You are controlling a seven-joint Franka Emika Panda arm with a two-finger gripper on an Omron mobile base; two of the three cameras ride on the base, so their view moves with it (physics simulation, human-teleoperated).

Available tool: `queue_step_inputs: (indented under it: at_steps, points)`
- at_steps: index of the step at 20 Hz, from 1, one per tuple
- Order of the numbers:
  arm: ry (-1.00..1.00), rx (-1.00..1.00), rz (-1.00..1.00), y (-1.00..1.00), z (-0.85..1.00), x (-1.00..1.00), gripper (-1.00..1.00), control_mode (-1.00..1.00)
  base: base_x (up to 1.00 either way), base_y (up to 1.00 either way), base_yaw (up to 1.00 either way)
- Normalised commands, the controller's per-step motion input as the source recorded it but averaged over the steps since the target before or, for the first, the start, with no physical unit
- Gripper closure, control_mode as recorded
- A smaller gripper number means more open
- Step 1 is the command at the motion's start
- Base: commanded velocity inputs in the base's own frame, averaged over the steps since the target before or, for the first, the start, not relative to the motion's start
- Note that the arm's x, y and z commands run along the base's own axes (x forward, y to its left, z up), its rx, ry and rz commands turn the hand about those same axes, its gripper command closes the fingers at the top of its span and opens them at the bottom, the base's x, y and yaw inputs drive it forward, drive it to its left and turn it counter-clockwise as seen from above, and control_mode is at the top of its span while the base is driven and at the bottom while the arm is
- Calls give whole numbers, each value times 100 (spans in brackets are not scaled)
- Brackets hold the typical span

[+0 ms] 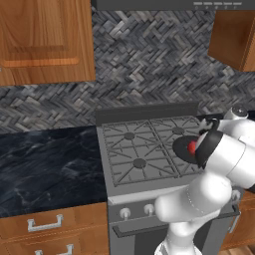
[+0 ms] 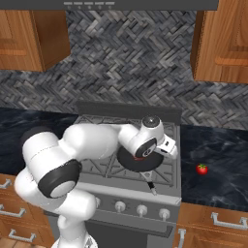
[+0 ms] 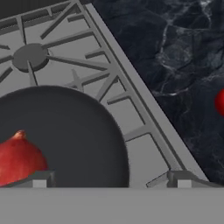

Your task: Place the pan on the front right burner on the stove. Then place the tomato and the onion in the pan and turn on the front right burner.

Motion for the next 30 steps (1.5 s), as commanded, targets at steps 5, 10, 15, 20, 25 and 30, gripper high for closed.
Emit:
queue_step_inputs:
  at_steps: [5, 10, 15, 20, 25, 30]
  points:
    - [0, -4, -1, -45, 4, 0, -100, -100, 0, 0, 0]
    - [0, -1, -1, -48, 0, -1, -100, -100, 0, 0, 0]
    - [0, 0, 0, -47, 0, 0, -100, -100, 0, 0, 0]
    - [0, 0, 0, -44, 0, 0, -100, -100, 0, 0, 0]
    - [0, 0, 0, -55, 0, 0, -100, -100, 0, 0, 0]
    - [0, 0, 0, -42, 0, 0, -100, -100, 0, 0, 0]
